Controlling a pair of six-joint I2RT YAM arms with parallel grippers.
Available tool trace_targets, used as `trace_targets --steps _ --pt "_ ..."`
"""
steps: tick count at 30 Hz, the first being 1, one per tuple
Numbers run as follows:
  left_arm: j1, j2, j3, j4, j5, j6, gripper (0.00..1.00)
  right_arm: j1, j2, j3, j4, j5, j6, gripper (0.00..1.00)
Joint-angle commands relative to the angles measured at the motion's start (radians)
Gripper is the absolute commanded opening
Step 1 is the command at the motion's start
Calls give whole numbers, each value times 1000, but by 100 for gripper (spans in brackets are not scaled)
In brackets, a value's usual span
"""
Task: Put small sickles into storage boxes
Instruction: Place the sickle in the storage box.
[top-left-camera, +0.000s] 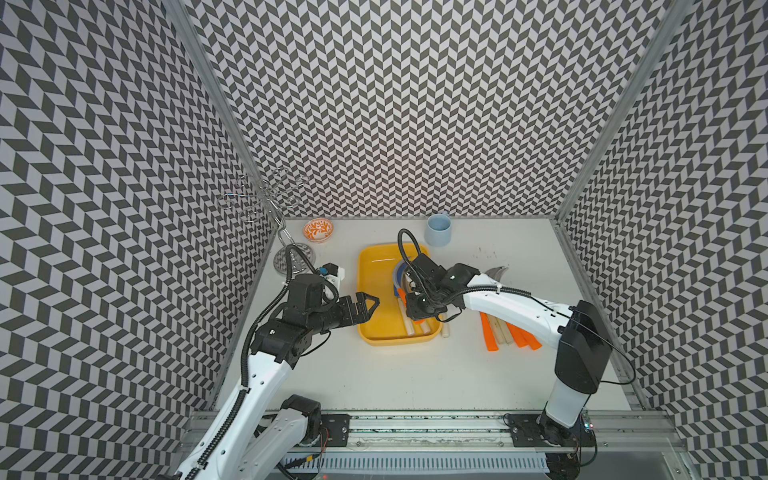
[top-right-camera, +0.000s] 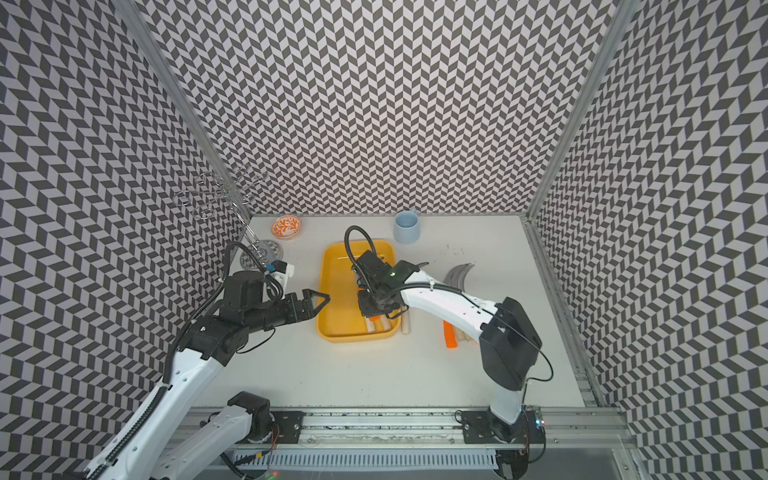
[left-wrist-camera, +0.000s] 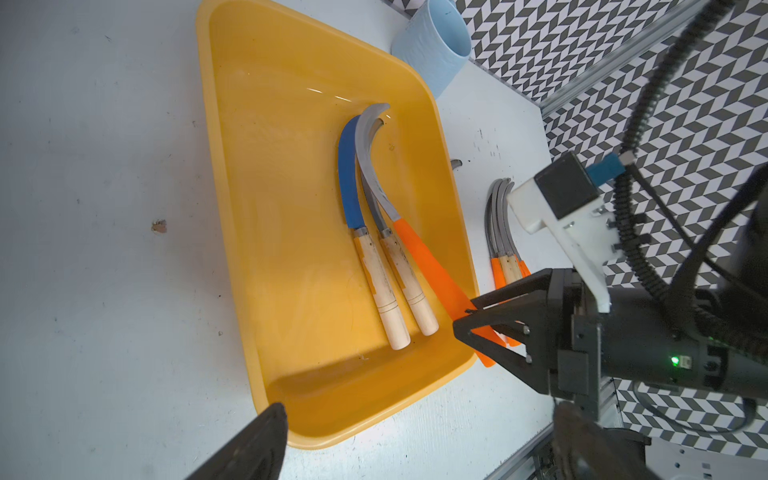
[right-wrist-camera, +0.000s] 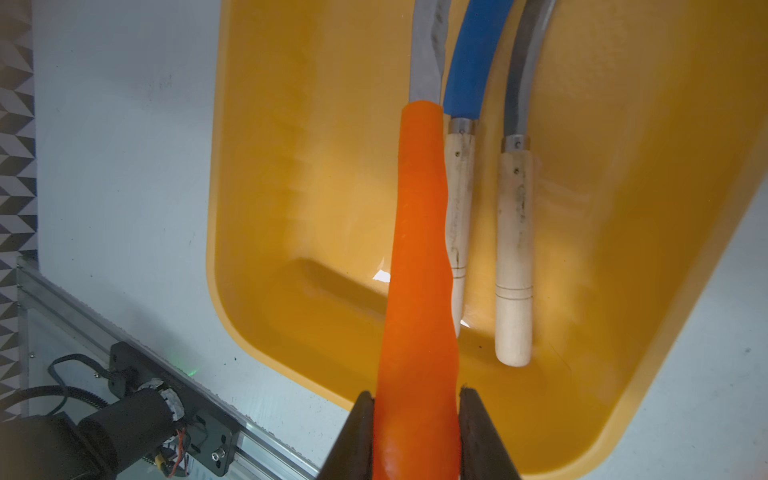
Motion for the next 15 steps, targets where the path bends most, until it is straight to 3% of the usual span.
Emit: trace_targets --steps 1,15 --pt "8 -25 -15 -24 1 -10 100 8 44 34 81 -38 15 5" --pt "11 -34 -14 -69 -4 5 100 18 190 14 208 -134 51 6"
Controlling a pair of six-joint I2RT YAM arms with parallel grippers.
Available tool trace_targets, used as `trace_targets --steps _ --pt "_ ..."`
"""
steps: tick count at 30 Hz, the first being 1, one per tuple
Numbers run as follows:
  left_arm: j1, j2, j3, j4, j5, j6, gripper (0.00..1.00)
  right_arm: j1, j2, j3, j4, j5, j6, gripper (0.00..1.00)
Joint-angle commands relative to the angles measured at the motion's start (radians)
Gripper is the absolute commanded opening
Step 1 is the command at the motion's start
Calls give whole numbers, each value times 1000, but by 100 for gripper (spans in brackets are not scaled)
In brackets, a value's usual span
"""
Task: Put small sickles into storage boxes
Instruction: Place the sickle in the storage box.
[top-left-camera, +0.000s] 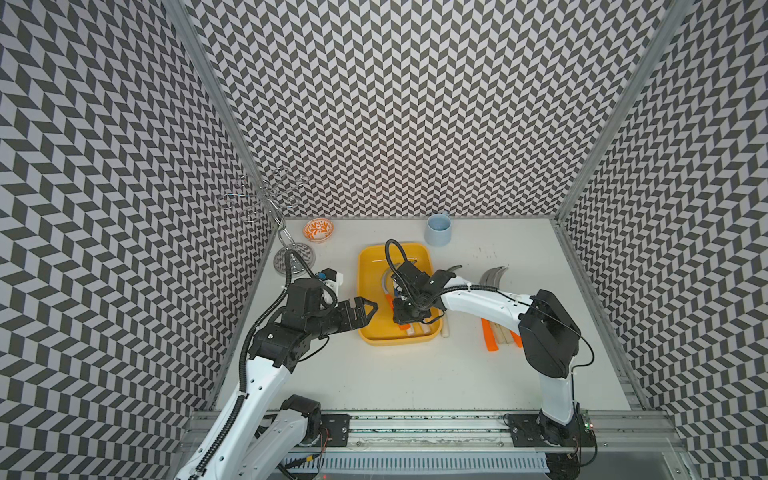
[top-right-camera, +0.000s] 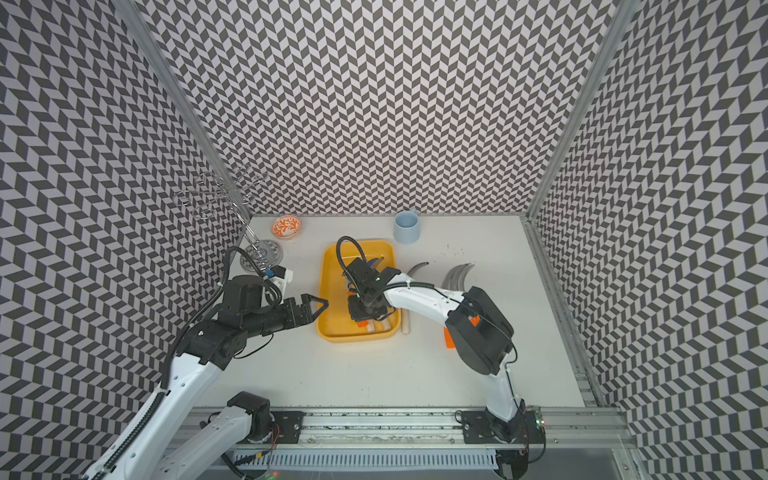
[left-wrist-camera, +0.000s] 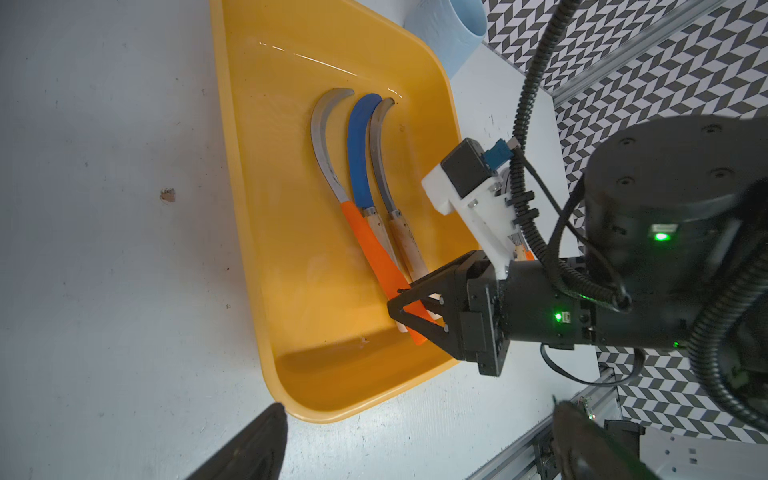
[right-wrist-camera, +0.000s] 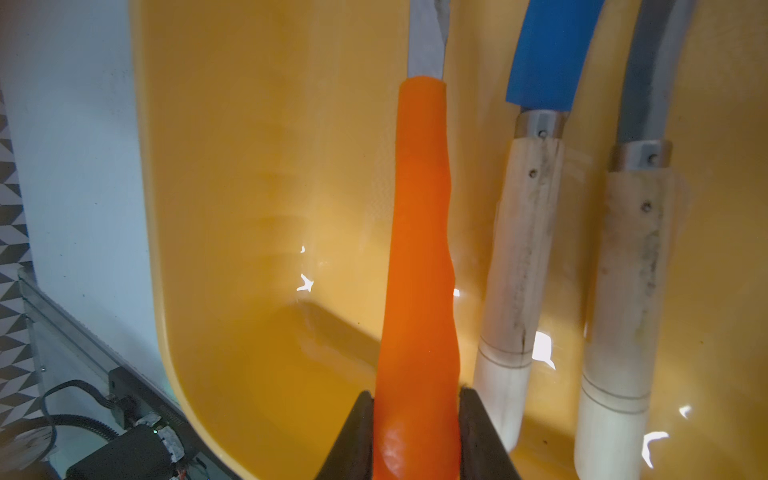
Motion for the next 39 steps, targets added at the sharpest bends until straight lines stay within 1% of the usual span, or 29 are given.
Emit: trace_targets --steps 1,4,11,17,18,24,30,34,39 --pt "7 -13 -2 -24 -2 13 100 14 25 4 68 -36 14 7" --pt "6 -12 -2 -28 -2 17 100 18 35 -8 81 -40 9 11" --pt "6 0 5 -28 0 27 100 22 37 -24 80 -45 -14 30" --pt "6 13 28 -22 6 29 100 22 11 -17 55 -26 -31 41" --pt "6 16 29 -19 9 28 100 22 7 -14 52 -24 -33 45" --pt "6 24 32 6 37 9 100 17 -48 -7 17 9 -36 47" --pt "4 25 14 48 88 -19 100 -12 -122 -10 -30 41 -46 48" --pt "-2 21 -11 79 117 -41 100 -37 -172 -26 -51 55 -54 58" --pt "-25 23 -34 123 132 -70 100 -69 -231 -52 -72 81 -58 76"
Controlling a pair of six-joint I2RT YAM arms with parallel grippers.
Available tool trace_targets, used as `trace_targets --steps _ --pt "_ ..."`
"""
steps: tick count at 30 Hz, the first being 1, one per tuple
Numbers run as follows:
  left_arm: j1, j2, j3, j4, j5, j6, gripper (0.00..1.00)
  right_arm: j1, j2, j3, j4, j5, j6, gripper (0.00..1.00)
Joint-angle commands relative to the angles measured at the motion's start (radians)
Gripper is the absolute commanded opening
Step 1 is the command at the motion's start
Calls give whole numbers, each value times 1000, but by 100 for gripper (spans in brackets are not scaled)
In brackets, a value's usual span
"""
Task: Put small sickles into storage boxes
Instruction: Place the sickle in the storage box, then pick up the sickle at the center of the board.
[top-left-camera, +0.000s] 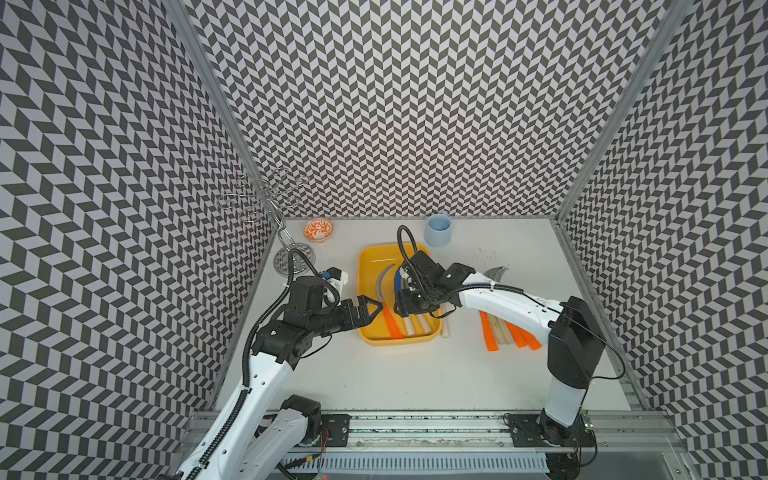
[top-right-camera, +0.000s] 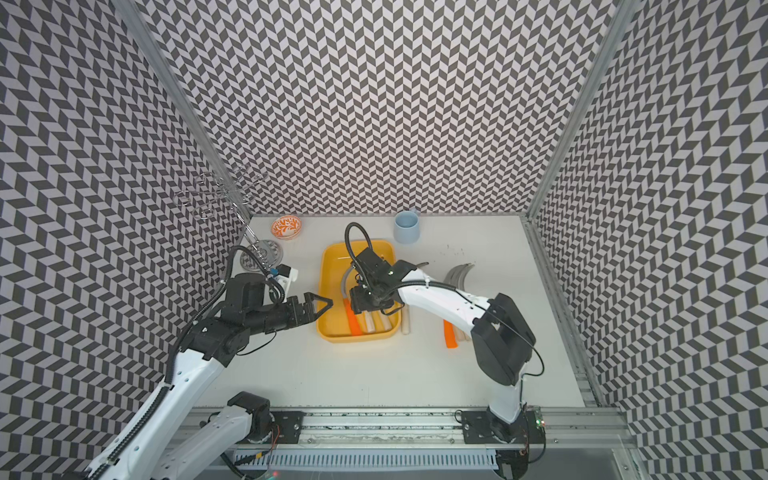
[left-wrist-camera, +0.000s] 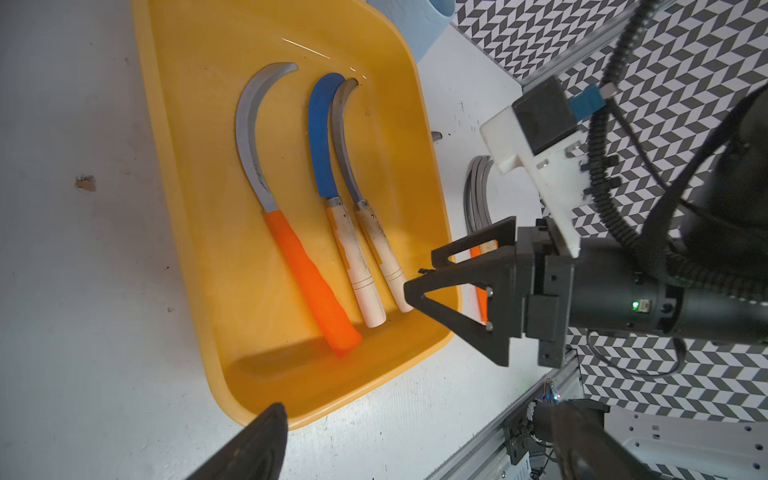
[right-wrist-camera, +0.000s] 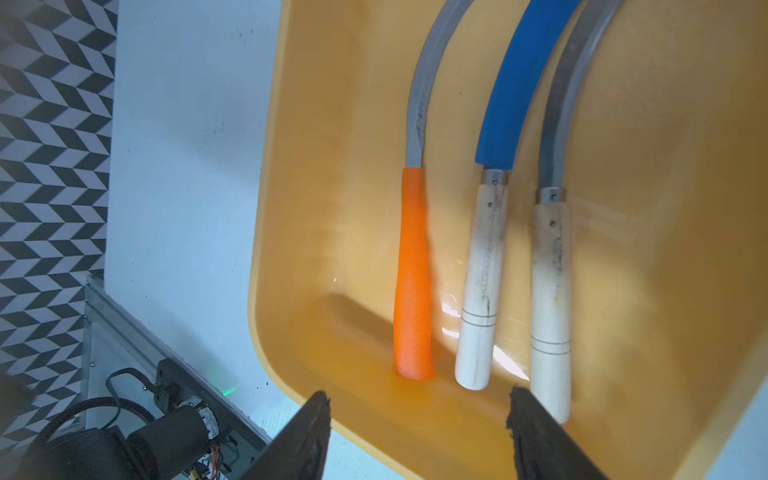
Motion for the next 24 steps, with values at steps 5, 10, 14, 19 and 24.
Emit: trace_targets --steps 5,10,14,19,24 --pt "-70 20 -21 91 7 -46 100 -55 -113 -78 -28 52 -12 88" --pt "-160 56 -43 149 -35 -77 100 -111 -175 -164 -33 67 -10 91" --pt "-213 90 -69 193 -57 -93 100 -161 -226 -238 -29 79 -8 91" --pt "-287 129 -90 223 -96 -96 100 -211 -267 -332 -21 93 -6 92" --pt "-340 157 -112 259 -117 -110 100 -241 -281 -411 12 95 -10 100"
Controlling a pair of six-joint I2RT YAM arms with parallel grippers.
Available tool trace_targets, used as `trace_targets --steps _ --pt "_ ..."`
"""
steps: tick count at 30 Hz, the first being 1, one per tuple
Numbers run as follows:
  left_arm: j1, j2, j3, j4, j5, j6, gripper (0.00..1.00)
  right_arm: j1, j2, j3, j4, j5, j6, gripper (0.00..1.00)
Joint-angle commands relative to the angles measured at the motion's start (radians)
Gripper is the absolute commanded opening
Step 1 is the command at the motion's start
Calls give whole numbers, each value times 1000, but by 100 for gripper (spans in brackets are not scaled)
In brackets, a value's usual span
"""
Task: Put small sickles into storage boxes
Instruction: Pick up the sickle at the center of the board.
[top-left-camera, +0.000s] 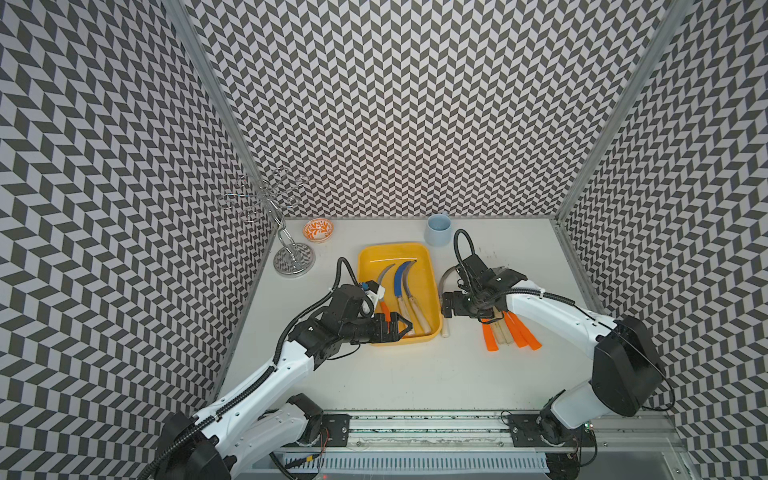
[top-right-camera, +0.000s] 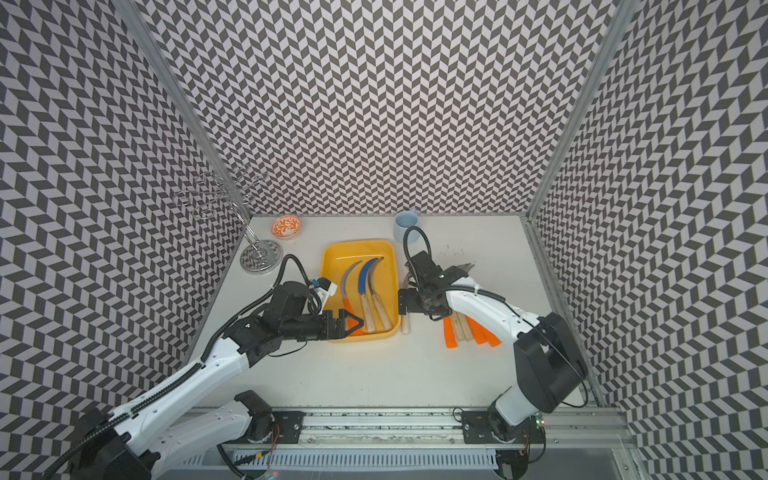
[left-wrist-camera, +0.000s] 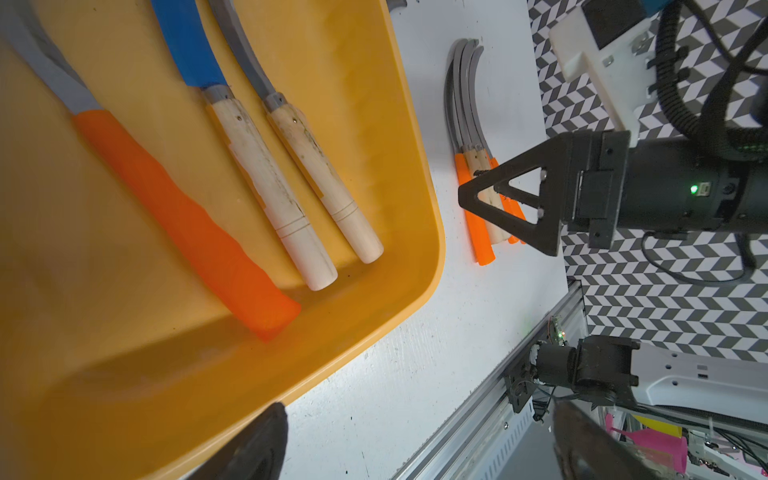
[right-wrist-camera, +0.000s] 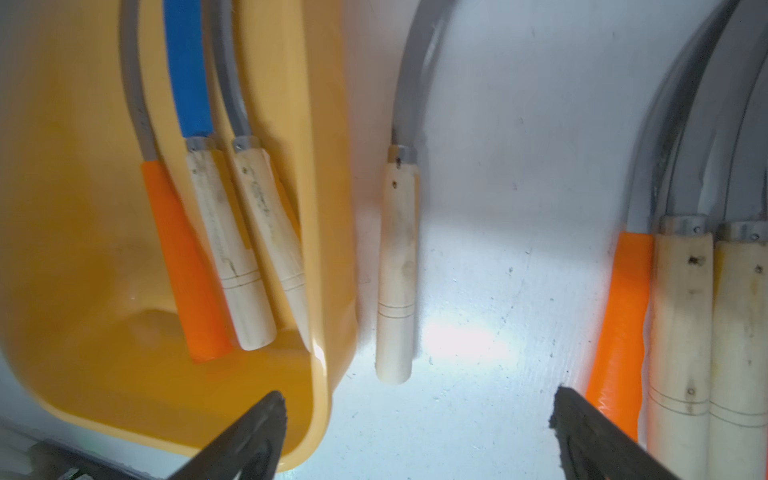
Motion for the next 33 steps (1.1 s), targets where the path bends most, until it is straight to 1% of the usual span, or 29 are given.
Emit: trace_targets --steps 1,8,9,13,19,24,29,30,33 --pt "-24 10 -12 61 -34 -16 100 -11 -23 -35 49 16 -3 100" --pt "-34 44 9 51 -45 12 100 -14 27 -82 111 23 2 100" --pt "-35 52 17 47 -47 20 100 -14 38 -84 122 24 4 99" --pt "-34 77 35 34 -48 43 100 -14 84 -78 168 20 3 92" --pt "-32 108 56 22 -49 70 100 -14 169 -66 228 19 1 79" --pt "-27 125 89 -17 -53 97 100 -14 201 -72 253 17 11 74" --pt "-14 113 93 -37 -50 102 100 -15 210 -91 267 33 19 70" --pt "-12 111 92 -40 -49 102 100 -15 212 -95 272 32 21 68" --pt "-8 98 89 -49 -49 102 100 -15 214 -108 287 28 25 57"
